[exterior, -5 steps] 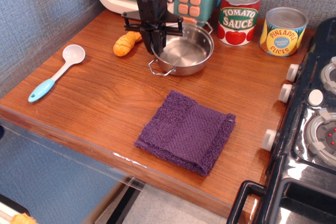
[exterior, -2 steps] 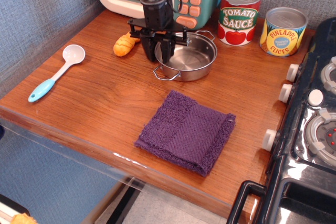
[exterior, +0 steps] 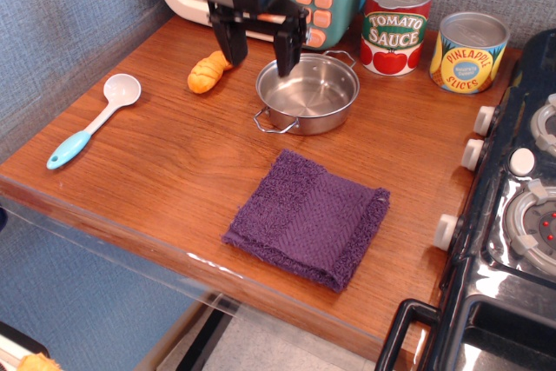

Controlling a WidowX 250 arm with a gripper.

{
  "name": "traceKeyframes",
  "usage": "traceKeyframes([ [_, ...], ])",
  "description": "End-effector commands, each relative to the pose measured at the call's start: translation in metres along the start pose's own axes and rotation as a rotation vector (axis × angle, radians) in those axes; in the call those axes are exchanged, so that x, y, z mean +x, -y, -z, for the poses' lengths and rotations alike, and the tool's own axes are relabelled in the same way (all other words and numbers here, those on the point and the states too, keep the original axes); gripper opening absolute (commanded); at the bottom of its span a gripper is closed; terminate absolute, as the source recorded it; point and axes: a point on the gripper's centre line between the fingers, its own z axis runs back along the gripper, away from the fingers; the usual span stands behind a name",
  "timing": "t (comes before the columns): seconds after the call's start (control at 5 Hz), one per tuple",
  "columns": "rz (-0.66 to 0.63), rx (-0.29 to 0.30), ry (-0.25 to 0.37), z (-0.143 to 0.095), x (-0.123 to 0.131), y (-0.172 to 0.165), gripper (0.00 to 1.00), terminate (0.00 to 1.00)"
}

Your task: Place the Pot on the far edge of the table

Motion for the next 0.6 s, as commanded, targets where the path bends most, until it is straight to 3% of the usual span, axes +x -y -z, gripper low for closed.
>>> traceKeyframes([
  [0.0,0.086,0.022,0.061,-0.057,-0.038,0.010,1.00,0.00],
  [0.4,0.063,0.026,0.046,-0.055,-0.061,0.009,1.00,0.00],
])
